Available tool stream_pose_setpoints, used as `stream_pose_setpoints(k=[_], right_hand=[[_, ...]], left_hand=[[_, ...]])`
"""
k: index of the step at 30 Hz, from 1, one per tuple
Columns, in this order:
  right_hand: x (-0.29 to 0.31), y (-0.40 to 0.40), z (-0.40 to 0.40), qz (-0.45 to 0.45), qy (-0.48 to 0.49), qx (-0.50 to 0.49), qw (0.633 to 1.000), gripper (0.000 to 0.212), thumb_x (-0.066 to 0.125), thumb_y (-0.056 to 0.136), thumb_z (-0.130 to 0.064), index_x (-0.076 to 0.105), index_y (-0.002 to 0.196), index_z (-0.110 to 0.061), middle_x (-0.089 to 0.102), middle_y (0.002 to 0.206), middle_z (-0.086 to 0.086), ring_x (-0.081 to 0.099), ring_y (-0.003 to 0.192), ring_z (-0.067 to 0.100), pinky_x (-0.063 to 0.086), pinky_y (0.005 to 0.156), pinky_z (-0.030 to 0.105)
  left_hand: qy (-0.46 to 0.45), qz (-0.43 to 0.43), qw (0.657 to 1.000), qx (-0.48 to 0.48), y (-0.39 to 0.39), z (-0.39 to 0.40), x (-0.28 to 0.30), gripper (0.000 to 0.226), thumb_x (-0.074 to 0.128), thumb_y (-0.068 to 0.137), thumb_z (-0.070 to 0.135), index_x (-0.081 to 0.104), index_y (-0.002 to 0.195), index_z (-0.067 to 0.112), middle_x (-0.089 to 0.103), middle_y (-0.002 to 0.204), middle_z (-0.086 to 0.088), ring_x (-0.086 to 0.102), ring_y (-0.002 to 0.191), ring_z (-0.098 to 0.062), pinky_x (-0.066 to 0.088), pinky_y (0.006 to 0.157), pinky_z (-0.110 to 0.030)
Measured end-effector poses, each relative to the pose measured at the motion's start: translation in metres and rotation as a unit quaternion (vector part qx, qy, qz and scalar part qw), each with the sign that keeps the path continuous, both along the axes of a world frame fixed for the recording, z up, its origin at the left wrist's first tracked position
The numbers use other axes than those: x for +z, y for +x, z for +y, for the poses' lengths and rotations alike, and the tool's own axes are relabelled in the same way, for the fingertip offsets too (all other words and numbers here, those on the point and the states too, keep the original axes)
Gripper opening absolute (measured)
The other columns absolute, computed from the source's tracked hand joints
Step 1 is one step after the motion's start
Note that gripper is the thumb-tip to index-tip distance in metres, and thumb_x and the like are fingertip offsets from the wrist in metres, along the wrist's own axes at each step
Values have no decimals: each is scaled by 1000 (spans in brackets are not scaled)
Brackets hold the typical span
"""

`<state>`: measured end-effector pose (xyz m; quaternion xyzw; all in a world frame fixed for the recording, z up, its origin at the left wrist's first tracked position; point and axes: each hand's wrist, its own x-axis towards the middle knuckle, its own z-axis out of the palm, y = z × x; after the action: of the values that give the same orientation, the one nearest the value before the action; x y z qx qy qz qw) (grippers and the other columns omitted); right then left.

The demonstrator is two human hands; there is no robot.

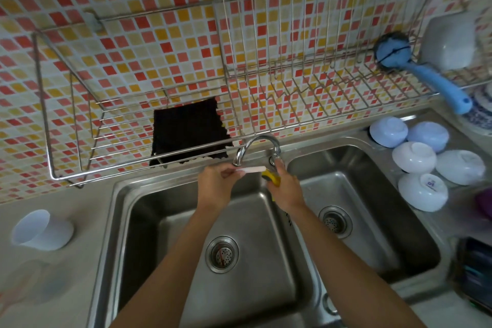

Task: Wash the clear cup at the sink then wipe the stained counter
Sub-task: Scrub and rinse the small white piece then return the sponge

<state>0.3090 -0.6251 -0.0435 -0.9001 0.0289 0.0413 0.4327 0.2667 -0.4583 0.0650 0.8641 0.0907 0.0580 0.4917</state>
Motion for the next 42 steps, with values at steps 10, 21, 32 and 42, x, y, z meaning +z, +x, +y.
stream_pose_setpoints(k=[10,21,32,42], right_hand=[[4,2,0,3,-18,16,1000,70,66,88,-30,28,147,-34,65,116,8,58,108,32,49,97,51],[13,-15,-11,-29,90,-44,995,59,52,95,-11,35,148,-33,61,90,-2,54,59,5,53,64,27],[7,-28,14,82,213,-93,969,28,50,97,-20,58,124,-21,61,119,7,57,104,24,47,90,38],[36,-27,58,265,401,24,877,21,50,99,-33,59,115,-23,59,118,15,68,86,27,59,67,43]], left_hand=[[16,4,1000,13,-4,8,3,16,75,81,12,76,96,14,70,83,12,59,72,10,40,69,3],[-34,12,999,20,4,-5,-5,11,73,84,16,77,93,11,71,73,6,63,61,1,45,61,-3],[1,7,999,47,-26,33,-6,19,70,85,19,75,103,17,74,96,9,60,78,17,42,73,4],[22,33,991,128,-76,89,-30,22,72,85,20,74,105,13,74,96,3,65,82,2,47,77,-8]])
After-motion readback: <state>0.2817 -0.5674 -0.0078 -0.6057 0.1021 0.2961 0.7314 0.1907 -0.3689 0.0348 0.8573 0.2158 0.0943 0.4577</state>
